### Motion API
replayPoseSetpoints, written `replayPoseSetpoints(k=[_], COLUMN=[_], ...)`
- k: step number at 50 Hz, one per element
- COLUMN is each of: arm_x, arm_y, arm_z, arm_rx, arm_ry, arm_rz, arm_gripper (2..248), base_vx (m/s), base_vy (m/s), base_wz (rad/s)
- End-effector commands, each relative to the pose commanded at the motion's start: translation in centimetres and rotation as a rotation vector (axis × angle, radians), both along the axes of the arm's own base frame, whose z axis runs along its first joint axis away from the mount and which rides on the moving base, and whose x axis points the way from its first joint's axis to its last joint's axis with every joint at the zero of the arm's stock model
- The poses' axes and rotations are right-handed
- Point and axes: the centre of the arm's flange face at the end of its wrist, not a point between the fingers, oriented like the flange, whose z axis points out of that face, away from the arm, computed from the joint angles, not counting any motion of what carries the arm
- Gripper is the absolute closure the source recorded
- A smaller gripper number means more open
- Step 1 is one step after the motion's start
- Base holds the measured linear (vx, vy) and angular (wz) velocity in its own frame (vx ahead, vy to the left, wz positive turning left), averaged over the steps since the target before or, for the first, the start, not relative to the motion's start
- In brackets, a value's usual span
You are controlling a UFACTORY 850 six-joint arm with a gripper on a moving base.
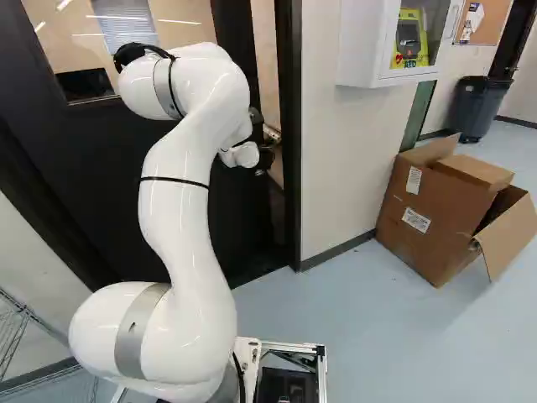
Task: Open the door and move inside
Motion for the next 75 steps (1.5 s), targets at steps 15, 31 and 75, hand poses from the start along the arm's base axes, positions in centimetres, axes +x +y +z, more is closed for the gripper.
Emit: replayPoseSetpoints(k=[15, 31, 75], arm_x=[1.4, 2.7, 5.7], arm_y=[2.4, 5.1, 12.3], arm_z=[-0.3, -0.7, -1.9], arm_rx=[0.013, 0.014, 0.0], arm_ry=[-0.015, -0.032, -0.086], arm_rz=[0.016, 0.05, 0.165], arm_gripper=[3, 3, 3], base_vx=[0.0, 0.0, 0.0], base_vy=[0.0, 0.0, 0.0], base_wz=[0.0, 0.0, 0.0])
